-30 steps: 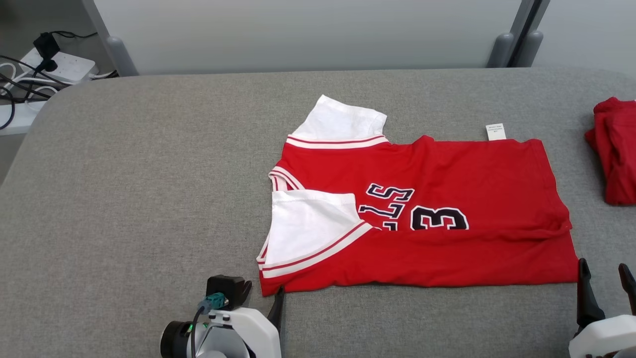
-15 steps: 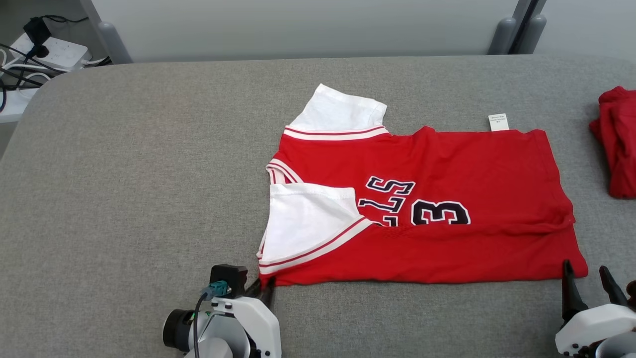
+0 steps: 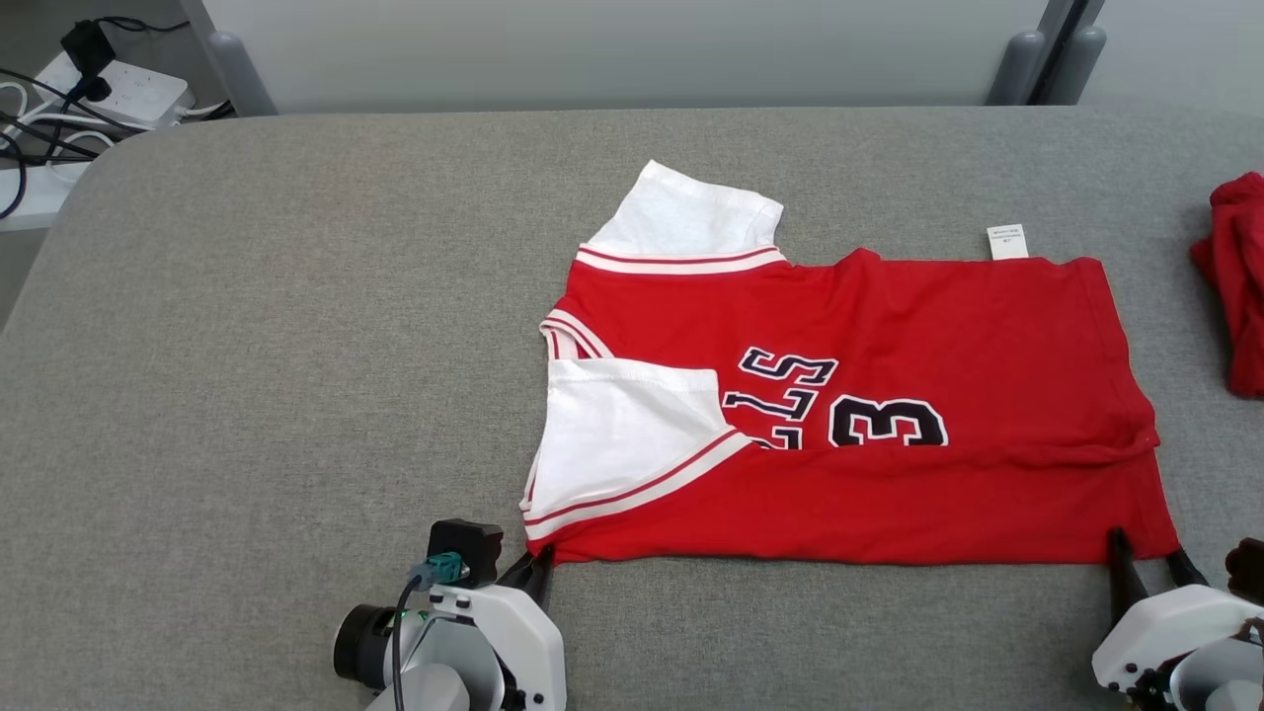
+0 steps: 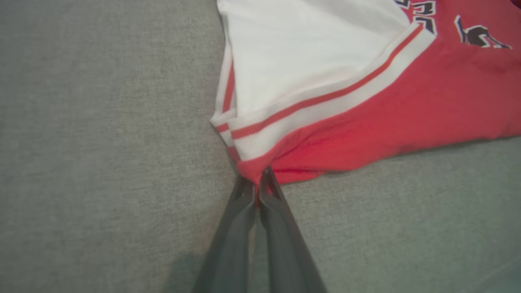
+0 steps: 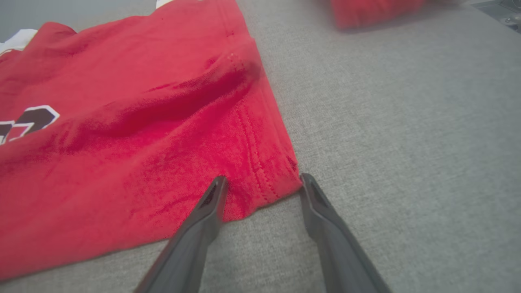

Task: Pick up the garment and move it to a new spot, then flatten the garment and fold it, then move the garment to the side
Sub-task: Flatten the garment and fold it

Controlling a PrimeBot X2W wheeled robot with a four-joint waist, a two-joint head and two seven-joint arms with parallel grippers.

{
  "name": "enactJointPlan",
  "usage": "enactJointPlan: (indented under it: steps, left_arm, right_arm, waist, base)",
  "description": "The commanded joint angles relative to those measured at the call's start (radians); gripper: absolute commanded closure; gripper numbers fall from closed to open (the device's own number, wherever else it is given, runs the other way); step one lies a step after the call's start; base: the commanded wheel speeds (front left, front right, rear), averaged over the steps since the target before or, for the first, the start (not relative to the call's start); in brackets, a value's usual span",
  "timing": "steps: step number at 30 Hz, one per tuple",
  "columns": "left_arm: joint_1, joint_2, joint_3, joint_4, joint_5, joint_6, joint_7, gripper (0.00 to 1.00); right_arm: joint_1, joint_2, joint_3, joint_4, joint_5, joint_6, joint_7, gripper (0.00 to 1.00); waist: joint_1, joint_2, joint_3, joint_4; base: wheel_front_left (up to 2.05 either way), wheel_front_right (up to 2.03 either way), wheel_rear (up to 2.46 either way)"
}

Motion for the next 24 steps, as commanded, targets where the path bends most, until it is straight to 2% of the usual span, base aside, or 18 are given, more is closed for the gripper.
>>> enactJointPlan:
  steps: [1, 2, 3, 9, 15, 24]
  left_arm:
    - [-0.04, 0.014, 0.02, 0.0, -0.006, -0.006, -0.004, 1.0]
    - [-0.042, 0.015, 0.018, 0.003, -0.007, -0.008, -0.006, 1.0]
    - [-0.043, 0.015, 0.018, 0.005, -0.008, -0.009, -0.007, 1.0]
    - [-0.035, 0.019, 0.008, 0.004, -0.008, -0.005, -0.005, 1.0]
    - [0.007, 0.039, -0.003, -0.035, -0.009, 0.024, 0.031, 1.0]
    - [0.099, 0.086, -0.028, -0.172, -0.008, 0.079, 0.121, 1.0]
  right_arm:
    - [-0.028, -0.022, 0.031, -0.001, 0.009, -0.003, -0.007, 0.56]
    - [-0.039, -0.024, 0.046, 0.017, 0.017, -0.003, -0.008, 0.81]
    - [-0.043, -0.025, 0.053, 0.023, 0.021, -0.003, -0.009, 1.0]
    - [-0.024, -0.051, 0.068, 0.045, 0.039, -0.003, -0.013, 1.0]
    - [0.032, -0.059, 0.042, 0.017, 0.03, -0.003, -0.015, 1.0]
    - [0.07, -0.055, 0.022, -0.008, 0.011, -0.003, -0.015, 1.0]
  waist:
    - [0.0, 0.0, 0.001, 0.0]
    - [0.0, 0.0, 0.001, -0.001]
    - [0.0, 0.0, 0.001, -0.001]
    - [0.0, 0.0, -0.011, 0.0]
    - [0.0, 0.0, -0.022, -0.006]
    - [0.0, 0.0, -0.036, -0.01]
  base:
    - [0.0, 0.0, 0.0]
    - [0.0, 0.0, 0.0]
    - [0.0, 0.0, 0.0]
    - [0.0, 0.0, 0.0]
    - [0.0, 0.0, 0.0]
    - [0.0, 0.0, 0.0]
